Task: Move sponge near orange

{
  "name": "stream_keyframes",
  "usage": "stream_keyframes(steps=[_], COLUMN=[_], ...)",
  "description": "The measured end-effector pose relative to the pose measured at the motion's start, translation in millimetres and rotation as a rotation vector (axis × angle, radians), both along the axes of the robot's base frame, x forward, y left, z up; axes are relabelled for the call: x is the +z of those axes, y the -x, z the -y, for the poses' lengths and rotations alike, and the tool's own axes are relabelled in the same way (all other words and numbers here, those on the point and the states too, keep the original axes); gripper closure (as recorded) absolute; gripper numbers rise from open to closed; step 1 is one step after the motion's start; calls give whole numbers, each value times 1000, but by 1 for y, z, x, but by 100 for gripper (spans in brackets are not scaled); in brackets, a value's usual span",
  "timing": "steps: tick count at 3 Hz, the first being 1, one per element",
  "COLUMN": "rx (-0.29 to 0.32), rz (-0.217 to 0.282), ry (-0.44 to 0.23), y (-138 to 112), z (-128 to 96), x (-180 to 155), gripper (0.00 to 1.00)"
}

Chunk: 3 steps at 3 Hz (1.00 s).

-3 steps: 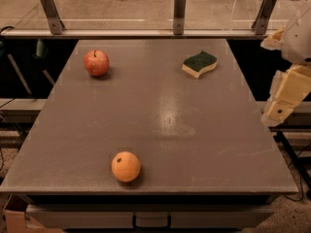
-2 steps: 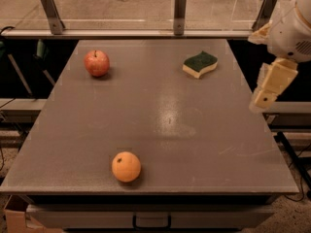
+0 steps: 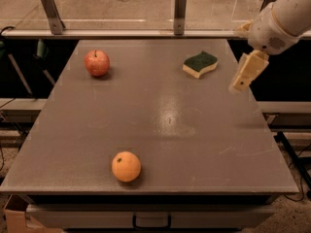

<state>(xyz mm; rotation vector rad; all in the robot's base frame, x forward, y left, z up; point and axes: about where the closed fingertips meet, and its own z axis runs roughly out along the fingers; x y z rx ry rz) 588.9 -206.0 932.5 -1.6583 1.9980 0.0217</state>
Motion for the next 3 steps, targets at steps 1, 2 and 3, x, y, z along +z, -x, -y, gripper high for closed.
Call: stream_keyframes(steps=[1,2,3], rx=[-24,-71,-113], rz=[22,-6,-49], ry=[-123,-233,-323], y=[-52,-92,-117], z=[-17,-30,-40], x=[-22,-46,-66], gripper=[0,0,0])
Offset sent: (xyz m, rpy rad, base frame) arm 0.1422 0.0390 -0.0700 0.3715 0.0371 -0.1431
